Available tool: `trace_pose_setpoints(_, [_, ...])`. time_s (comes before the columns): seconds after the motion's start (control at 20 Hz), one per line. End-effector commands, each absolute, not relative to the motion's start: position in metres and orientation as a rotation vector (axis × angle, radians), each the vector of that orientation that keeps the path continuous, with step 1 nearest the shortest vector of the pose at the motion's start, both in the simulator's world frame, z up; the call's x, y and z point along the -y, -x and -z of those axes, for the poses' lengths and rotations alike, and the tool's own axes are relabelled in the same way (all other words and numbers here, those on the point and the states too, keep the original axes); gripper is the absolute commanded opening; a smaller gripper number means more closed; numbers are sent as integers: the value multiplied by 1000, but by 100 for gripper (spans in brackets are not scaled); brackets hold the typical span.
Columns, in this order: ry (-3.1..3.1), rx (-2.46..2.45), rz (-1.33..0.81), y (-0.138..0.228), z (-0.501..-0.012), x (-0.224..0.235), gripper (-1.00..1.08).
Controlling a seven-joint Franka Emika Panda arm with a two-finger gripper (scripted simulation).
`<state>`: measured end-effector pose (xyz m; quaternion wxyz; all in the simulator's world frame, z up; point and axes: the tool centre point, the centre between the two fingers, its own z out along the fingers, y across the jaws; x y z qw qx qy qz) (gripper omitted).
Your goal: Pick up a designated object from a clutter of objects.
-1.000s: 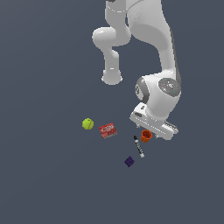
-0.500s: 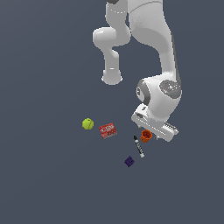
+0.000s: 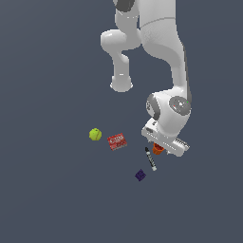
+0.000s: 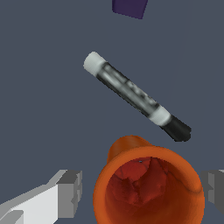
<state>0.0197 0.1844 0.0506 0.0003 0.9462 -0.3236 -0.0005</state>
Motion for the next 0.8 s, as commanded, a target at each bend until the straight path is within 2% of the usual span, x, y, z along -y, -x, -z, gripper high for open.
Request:
trace_pose_setpoints(0.0, [-2972, 1017, 0, -20, -42, -185, 100])
trace_pose_setpoints(0.2, [-2972, 1017, 0, -21, -38, -185, 100])
trace_pose_setpoints(0.25, [-2972, 1017, 0, -21, -38, -185, -100])
trace_pose_setpoints(0.75, [-2973, 1018, -1, -21, -39, -185, -100])
